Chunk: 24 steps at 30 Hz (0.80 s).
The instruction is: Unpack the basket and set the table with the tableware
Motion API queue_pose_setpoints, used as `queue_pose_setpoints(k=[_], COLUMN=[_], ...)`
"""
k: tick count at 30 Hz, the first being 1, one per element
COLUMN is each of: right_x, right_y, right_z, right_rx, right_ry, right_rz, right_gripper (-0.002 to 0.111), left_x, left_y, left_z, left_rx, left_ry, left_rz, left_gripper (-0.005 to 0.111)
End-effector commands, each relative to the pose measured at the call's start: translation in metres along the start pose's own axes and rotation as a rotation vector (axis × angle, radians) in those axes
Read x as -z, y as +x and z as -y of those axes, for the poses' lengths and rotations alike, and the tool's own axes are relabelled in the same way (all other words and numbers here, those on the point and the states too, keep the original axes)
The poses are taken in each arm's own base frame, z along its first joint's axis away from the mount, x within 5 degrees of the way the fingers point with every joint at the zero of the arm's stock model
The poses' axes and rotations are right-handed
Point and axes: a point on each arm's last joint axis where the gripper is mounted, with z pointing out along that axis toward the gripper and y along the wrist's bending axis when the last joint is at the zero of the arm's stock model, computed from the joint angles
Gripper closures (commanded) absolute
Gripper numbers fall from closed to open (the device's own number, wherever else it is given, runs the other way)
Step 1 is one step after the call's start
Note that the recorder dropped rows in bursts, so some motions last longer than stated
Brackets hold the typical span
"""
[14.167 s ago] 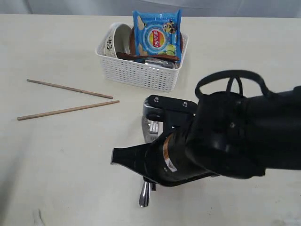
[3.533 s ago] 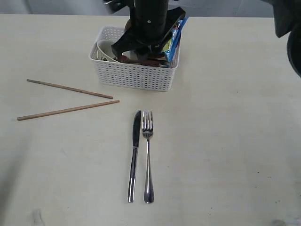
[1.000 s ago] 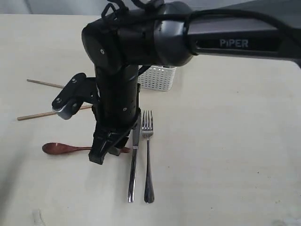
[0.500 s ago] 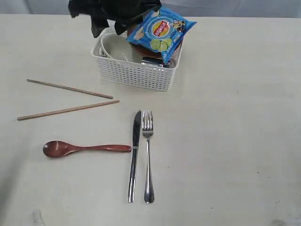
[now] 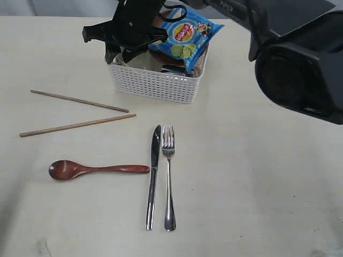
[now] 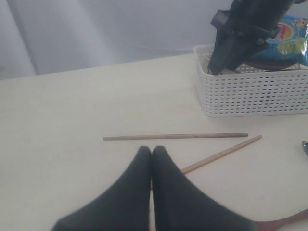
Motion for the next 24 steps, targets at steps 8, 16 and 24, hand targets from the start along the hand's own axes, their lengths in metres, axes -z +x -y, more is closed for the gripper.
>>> queue_pose_setpoints(k=[8, 16, 24], right_x=[-0.005, -0.005, 0.045], right_y=[0.003, 0.003, -0.008], right_z=[0.013, -0.003, -0.019], right_rx=[0.004, 0.131, 0.175], right_ry=[0.103, -0.034, -0.055], right_rz=[-0.040, -0.028, 0.065], right_gripper=[0.069, 0.109, 0.109], left_x=[0.000, 0.000, 0.000], left_y=[0.000, 0.000, 0.000], left_z=[0.000, 0.000, 0.000], left_rx=[0.000, 0.000, 0.000], left_ry=[0.007, 0.007, 0.007], left_rz=[0.009, 0.009, 0.009], left_gripper=[0.107, 0.107, 0.107])
